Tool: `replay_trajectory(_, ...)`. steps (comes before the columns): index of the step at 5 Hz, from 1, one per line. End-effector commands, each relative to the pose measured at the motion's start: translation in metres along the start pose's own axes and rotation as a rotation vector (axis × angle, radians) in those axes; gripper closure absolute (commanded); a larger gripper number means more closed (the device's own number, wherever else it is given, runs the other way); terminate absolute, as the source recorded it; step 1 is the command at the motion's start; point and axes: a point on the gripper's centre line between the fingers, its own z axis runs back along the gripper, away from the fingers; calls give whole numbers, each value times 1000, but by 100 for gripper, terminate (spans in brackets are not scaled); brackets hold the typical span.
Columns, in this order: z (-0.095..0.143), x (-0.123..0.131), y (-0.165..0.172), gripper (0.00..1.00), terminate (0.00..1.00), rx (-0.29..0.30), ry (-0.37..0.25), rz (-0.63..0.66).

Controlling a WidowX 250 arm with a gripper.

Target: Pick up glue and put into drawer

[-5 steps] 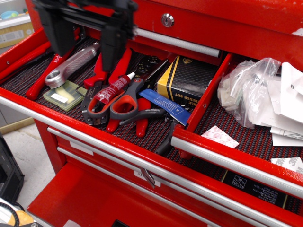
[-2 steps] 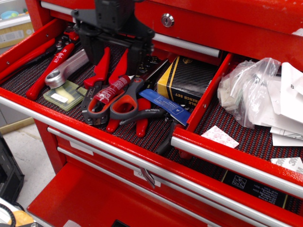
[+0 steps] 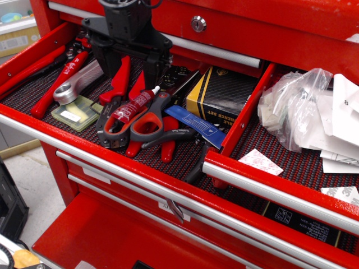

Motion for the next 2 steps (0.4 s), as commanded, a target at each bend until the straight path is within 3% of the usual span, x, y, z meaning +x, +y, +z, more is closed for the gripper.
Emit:
replay_trajectory(1, -14, 11, 9, 0, 0, -51, -39, -63)
replay_trajectory(2, -24, 11, 9, 0, 0, -60, -56, -66)
